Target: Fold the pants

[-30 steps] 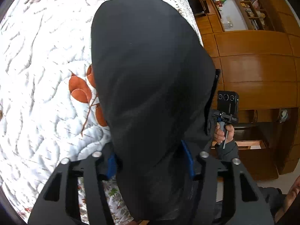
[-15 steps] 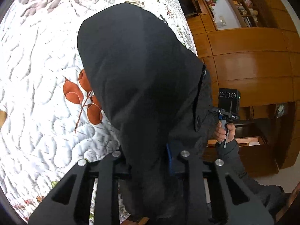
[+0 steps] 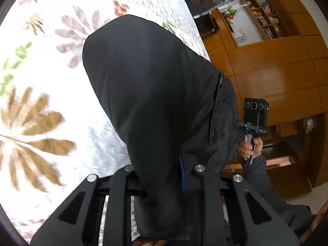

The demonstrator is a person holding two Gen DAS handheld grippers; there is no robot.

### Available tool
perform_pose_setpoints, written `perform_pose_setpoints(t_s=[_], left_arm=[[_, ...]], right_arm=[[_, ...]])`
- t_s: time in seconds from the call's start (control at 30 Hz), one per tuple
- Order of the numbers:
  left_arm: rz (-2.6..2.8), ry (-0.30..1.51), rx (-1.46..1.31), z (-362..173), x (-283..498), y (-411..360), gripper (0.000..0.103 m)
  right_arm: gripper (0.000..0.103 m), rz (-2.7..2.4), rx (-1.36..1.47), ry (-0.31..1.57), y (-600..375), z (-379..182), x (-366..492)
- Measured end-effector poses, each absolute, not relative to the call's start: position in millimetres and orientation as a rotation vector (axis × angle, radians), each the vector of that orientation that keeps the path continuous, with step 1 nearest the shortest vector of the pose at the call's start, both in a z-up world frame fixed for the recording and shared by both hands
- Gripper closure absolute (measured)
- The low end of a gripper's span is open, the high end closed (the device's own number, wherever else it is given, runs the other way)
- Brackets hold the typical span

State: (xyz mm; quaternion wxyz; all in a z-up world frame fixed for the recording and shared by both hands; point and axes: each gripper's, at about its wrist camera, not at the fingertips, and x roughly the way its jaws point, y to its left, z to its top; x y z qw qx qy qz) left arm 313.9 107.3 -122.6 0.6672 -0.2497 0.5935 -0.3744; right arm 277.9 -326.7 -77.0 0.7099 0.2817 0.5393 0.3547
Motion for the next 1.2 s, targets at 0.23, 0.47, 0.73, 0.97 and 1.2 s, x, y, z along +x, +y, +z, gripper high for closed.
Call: perform_pose_setpoints(t_s=[0.23, 0.47, 0.73, 0.97, 1.2], left_arm=[[-0.736, 1.329, -0.572, -120.5, 341.5, 176.0, 0.083], [-0.699, 1.388, -0.610, -172.2, 361.4, 202.9, 0.082], [-0.742, 1.369, -0.624, -179.4, 360.0, 211.4, 0.079], [-0.734, 1.364, -0.612, -168.1, 365.8, 202.8, 0.080], [-0.748, 1.325, -0.602, -151.5, 382.6, 198.2, 0.080]], right_arm=[[0.064, 0.844, 0.617, 1.212, -253.8, -86.2, 337.3], [0.064, 0.806, 0.624, 1.288, -228.8, -130.9, 359.6], [0.064, 0.776, 0.652, 1.305, -235.3, -156.1, 358.7], [0.064, 0.796, 0.661, 1.280, -237.7, -144.7, 354.4], [0.064, 0.804, 0.681, 1.227, -241.8, -128.6, 366.0]])
